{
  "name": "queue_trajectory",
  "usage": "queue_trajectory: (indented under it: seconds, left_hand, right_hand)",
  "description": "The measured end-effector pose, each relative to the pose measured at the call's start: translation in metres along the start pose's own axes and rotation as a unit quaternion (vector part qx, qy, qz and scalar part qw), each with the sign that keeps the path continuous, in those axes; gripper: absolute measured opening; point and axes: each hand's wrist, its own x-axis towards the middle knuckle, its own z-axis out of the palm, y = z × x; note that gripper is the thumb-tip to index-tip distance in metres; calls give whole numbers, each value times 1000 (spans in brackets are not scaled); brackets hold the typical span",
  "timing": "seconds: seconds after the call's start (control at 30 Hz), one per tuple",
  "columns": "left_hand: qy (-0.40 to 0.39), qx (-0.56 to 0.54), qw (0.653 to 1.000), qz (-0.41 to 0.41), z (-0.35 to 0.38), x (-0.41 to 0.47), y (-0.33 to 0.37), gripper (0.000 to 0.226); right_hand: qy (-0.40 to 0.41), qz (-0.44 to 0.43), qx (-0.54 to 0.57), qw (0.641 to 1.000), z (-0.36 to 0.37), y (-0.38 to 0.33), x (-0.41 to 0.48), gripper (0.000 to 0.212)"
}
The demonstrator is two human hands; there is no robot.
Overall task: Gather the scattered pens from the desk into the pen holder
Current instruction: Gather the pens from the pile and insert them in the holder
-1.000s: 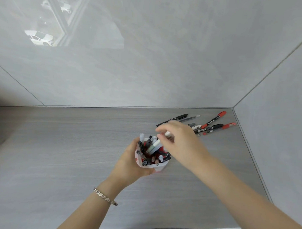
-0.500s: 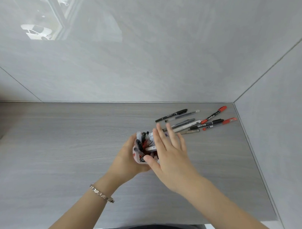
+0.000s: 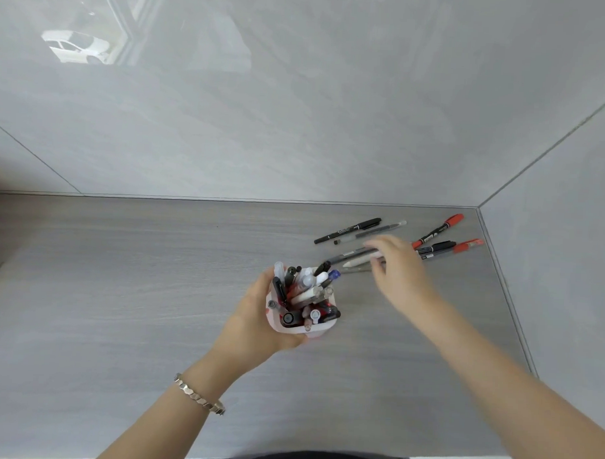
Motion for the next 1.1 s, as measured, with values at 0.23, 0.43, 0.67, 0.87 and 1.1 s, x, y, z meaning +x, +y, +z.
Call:
queue_trajectory:
  seconds: [0.23, 0.43, 0.67, 0.87, 1.1]
  left_hand:
    - [3, 5, 1000, -4, 0, 1, -1, 81]
    - [1, 7, 1000, -3, 1, 0, -2, 82]
    - [-4, 6, 1000, -3, 0, -1, 1, 83]
    - [-5, 15, 1000, -8, -1, -2, 3, 83]
    - [-3, 14, 1000, -11, -1, -2, 5, 83]
  right_hand:
    - [-128, -34, -184, 974, 15, 51, 24, 36]
    - [-190, -99, -200, 956, 28, 39, 26, 34]
    - [-253, -101, -316, 909, 28, 33, 43, 30]
    - [-137, -113, -240, 954, 21, 37, 30, 21]
    - [-38, -23, -38, 998, -29, 15, -2, 16]
